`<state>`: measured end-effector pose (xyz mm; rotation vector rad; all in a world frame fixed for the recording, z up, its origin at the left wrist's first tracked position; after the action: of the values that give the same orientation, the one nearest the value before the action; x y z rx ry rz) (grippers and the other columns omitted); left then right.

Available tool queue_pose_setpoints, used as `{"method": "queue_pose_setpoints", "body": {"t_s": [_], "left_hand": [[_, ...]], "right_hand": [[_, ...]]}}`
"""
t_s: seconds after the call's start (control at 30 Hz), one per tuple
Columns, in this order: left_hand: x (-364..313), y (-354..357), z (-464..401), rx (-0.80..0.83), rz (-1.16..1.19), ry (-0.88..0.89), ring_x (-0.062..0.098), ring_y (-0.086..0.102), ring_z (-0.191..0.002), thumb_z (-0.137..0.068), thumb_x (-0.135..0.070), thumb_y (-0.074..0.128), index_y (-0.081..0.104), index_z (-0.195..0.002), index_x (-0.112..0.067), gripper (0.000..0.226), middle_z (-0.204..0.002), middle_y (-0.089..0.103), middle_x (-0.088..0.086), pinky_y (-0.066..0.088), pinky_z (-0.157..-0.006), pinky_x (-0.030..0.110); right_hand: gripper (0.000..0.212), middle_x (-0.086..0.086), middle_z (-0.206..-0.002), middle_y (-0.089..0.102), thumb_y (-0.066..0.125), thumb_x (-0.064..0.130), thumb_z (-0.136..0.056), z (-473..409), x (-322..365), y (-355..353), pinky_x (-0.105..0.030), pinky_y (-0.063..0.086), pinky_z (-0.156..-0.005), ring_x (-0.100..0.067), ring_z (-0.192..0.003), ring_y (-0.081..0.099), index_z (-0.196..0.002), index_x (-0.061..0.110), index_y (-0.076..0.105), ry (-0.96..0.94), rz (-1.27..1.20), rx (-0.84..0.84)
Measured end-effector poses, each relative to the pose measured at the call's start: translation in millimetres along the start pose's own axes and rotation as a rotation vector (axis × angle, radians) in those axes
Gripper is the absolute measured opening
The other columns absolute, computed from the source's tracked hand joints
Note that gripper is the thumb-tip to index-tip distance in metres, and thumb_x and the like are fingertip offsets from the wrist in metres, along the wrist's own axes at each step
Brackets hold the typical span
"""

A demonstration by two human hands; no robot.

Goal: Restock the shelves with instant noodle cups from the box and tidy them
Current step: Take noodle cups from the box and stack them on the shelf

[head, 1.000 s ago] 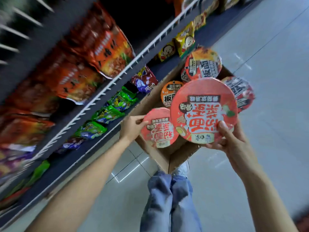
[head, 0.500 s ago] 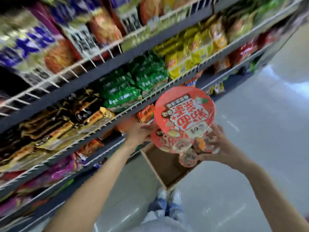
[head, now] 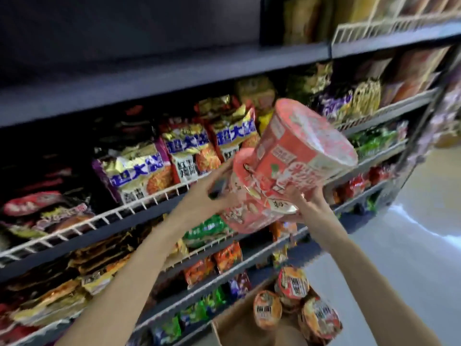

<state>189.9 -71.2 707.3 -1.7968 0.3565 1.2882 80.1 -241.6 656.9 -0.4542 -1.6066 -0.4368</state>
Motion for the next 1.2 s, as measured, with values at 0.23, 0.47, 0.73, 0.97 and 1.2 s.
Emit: {"method": "queue_pose_setpoints", "body": {"t_s": [0.23, 0.47, 0.73, 0.97, 1.2], "left_hand": [[-102.7, -84.4, 22.3, -0.496, -0.245, 0.35, -0.014, 0.036, -0.121, -0.042, -0.072, 0.076, 0.013, -0.146, -0.047, 0.124, -0.133, 0.034, -0.03, 0.038, -0.101, 0.021], [-149.2, -169.3, 52.9, -0.85, -0.369, 0.41, -0.001, 0.048, -0.122, -0.047, -0.08, 0.069, 0.017, -0.146, -0.039, 0.119, -0.135, 0.049, -0.02, 0.045, -0.102, 0.039], [-105.9, -246.8, 61.8, -1.061, -0.324, 0.203, 0.004, 0.055, -0.113, -0.049, -0.071, 0.075, 0.02, -0.146, -0.032, 0.118, -0.12, 0.053, -0.021, 0.046, -0.099, 0.034], [-70.3, -317.0, 40.8, -1.064, -0.329, 0.127, -0.006, 0.054, -0.099, -0.055, -0.066, 0.077, 0.038, -0.133, -0.036, 0.092, -0.109, 0.054, -0.026, 0.045, -0.095, 0.03], [-39.8, -385.1, 28.6, -1.099, -0.514, -0.096, 0.024, 0.041, -0.129, -0.057, -0.068, 0.074, 0.029, -0.147, -0.017, 0.112, -0.139, 0.037, 0.005, 0.036, -0.104, 0.038]], "right_hand": [[0.092, 0.019, -0.118, 0.061, 0.06, 0.068, -0.055, -23.5, 172.5, 42.0, -0.039, 0.059, -0.072, -0.01, -0.091, 0.07, -0.138, 0.044, 0.028, -0.283, 0.082, 0.218], [0.109, 0.013, -0.123, 0.06, 0.066, 0.075, -0.051, -54.8, 281.3, 113.8, -0.031, 0.055, -0.08, -0.007, -0.102, 0.065, -0.141, 0.027, 0.026, -0.482, 0.095, 0.329], [0.093, 0.005, -0.117, 0.062, 0.07, 0.06, -0.069, -99.7, 291.2, 228.3, -0.038, 0.053, -0.084, -0.015, -0.1, 0.065, -0.142, 0.028, 0.022, -0.409, 0.055, 0.47], [0.083, 0.003, -0.118, 0.061, 0.072, 0.054, -0.073, -147.0, 288.4, 306.9, -0.039, 0.048, -0.082, -0.015, -0.099, 0.062, -0.14, 0.027, 0.031, -0.352, -0.018, 0.509], [0.087, 0.005, -0.112, 0.059, 0.075, 0.05, -0.072, -193.1, 281.0, 376.6, -0.039, 0.048, -0.079, -0.014, -0.093, 0.059, -0.143, 0.026, 0.029, -0.31, -0.001, 0.514]]}}
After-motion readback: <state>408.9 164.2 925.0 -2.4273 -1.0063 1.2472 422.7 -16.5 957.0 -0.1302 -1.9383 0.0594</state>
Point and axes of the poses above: each hand's wrist, its own z-axis away from the middle knuckle, its own y-axis out of the palm, x = y × z, the point moved 6 cm from there along -z, towards the middle knuckle
